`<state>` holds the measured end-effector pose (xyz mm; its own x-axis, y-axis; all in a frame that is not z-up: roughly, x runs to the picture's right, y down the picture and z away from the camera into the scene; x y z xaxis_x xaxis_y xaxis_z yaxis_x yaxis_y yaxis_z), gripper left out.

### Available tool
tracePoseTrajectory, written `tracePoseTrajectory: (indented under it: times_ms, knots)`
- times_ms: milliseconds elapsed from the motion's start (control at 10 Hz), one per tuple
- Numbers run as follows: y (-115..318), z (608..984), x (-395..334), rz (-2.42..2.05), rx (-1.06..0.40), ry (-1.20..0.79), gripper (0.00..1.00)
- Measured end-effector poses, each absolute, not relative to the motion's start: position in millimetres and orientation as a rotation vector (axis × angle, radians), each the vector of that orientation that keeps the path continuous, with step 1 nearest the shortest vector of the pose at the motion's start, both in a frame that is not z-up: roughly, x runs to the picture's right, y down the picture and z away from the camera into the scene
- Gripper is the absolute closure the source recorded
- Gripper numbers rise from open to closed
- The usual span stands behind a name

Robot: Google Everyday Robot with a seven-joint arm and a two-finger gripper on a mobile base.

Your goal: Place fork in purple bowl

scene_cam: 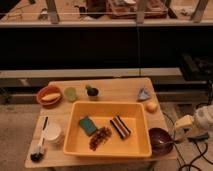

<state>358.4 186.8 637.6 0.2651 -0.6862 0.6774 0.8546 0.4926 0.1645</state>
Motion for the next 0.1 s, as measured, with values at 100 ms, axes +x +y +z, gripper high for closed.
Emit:
tracePoseTrajectory:
  times_ms: [100]
  knots:
    - [187.0,637.6,358.4,-1.055,-0.254,-0.77,0.46]
